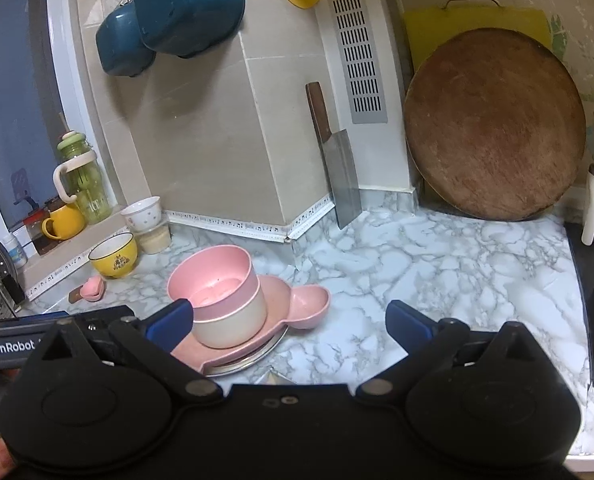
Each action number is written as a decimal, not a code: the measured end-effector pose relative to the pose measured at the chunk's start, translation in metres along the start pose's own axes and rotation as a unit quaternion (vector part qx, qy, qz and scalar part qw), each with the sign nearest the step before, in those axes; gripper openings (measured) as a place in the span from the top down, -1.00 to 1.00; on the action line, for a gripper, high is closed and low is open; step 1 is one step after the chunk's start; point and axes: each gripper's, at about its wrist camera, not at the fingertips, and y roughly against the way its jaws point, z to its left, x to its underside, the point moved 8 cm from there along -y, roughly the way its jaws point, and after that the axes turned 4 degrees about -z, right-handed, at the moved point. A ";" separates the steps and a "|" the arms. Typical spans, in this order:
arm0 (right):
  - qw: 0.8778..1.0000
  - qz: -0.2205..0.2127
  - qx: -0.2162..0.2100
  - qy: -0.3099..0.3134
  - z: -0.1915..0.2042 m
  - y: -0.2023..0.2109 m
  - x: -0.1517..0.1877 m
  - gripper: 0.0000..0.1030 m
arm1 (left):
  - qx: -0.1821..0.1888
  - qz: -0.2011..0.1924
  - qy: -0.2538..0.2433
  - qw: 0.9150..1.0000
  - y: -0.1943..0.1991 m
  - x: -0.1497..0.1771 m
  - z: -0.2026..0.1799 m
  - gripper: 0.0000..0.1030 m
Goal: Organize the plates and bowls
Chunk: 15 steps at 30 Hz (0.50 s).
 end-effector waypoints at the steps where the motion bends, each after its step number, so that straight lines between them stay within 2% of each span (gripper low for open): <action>1: 1.000 -0.002 0.000 0.002 0.000 0.000 -0.001 -1.00 | 0.002 -0.001 -0.001 1.000 0.000 0.000 -0.001 -1.00; 15: 1.000 0.006 -0.010 0.015 0.006 -0.005 0.000 -1.00 | -0.002 0.006 0.003 1.000 -0.003 0.001 -0.001 -0.99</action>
